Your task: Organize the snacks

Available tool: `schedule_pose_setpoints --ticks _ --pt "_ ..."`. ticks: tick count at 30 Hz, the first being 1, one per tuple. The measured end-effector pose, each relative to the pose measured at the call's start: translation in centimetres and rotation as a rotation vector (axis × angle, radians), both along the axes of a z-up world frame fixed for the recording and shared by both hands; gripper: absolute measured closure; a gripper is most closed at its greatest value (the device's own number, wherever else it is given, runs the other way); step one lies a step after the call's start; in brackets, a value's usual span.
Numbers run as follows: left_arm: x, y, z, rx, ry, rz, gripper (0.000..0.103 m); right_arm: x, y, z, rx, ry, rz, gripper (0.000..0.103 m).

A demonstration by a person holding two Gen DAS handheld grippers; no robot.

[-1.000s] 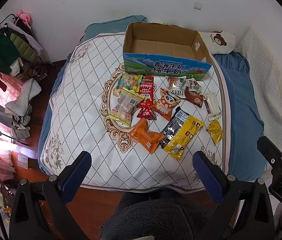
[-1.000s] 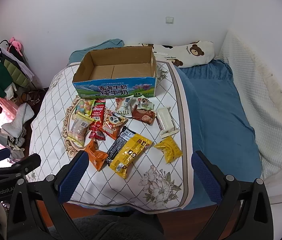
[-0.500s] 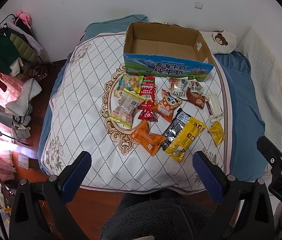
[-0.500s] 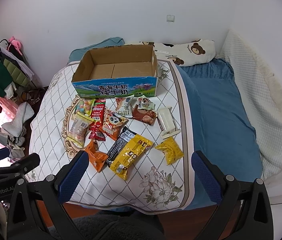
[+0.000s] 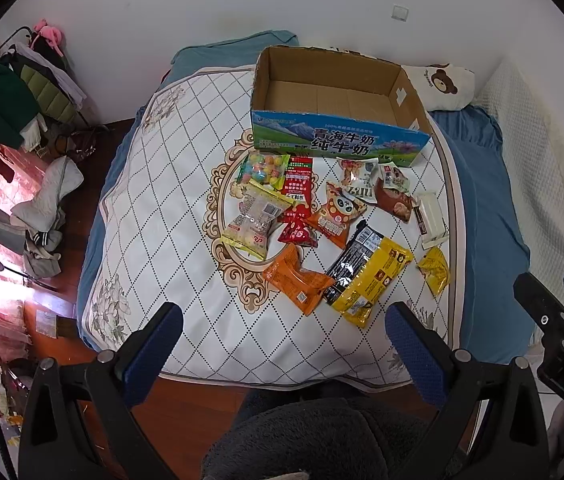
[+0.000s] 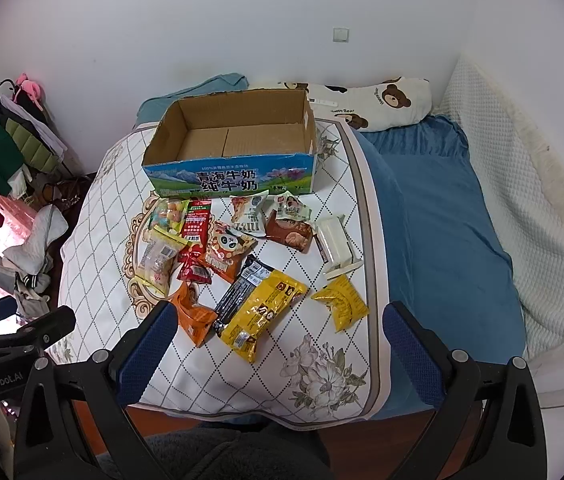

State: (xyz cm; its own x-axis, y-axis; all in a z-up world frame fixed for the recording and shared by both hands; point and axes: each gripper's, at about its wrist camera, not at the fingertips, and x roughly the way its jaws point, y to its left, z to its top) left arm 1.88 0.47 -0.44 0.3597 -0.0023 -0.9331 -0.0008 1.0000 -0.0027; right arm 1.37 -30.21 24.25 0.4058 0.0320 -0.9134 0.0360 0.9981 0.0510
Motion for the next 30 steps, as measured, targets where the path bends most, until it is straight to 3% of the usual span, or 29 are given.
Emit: schedule_pose_setpoints --ticks 30 --pt "0.14 0.22 0.12 -0.007 0.007 0.002 0.000 0.22 0.39 -0.33 0.024 0.024 0.000 0.000"
